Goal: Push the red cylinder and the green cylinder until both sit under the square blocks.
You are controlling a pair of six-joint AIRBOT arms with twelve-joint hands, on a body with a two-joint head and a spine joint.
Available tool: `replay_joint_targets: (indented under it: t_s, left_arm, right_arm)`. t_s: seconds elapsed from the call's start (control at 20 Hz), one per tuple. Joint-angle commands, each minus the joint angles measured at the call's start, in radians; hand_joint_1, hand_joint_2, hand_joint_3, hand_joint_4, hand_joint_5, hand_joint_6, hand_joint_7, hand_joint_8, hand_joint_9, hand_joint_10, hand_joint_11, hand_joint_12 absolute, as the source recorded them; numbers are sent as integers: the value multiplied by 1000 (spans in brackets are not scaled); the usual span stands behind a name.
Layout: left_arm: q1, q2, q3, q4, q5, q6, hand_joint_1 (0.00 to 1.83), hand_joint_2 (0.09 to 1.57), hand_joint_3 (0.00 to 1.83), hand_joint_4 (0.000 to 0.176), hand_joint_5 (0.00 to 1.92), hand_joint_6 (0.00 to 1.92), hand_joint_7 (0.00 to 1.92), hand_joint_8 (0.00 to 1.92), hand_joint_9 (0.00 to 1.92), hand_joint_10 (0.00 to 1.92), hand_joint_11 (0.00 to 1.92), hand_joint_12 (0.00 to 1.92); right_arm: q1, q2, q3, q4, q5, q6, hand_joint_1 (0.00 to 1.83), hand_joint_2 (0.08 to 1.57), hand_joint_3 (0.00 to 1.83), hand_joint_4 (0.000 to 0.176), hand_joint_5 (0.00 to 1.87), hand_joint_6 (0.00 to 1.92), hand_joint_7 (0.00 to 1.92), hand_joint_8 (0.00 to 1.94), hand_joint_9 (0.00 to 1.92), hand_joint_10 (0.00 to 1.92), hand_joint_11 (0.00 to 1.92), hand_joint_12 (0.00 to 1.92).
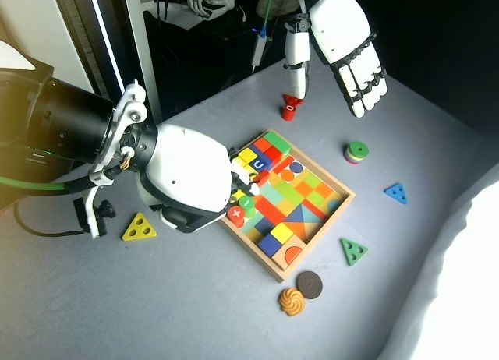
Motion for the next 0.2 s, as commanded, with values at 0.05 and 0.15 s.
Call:
replay_joint_targets:
  t_s: [0.05, 0.15]
  left_arm:
    - [-11, 9, -3, 84, -10, 4, 0, 1287, 0, 0, 15, 6, 16, 6, 13, 5, 13, 6]
    - [-11, 9, -3, 83, -10, 4, 0, 1291, 1, 0, 0, 0, 0, 0, 0, 0, 0, 0]
  right_arm:
    - [12, 15, -2, 6, -31, 1, 1802, 974, 537, 0, 365, 2, 1546, 1941, 1694, 1921, 1732, 1921]
    - [19, 15, -2, 11, -17, 2, 1661, 1111, 221, 0, 354, 0, 1501, 1941, 1705, 1921, 1747, 1921]
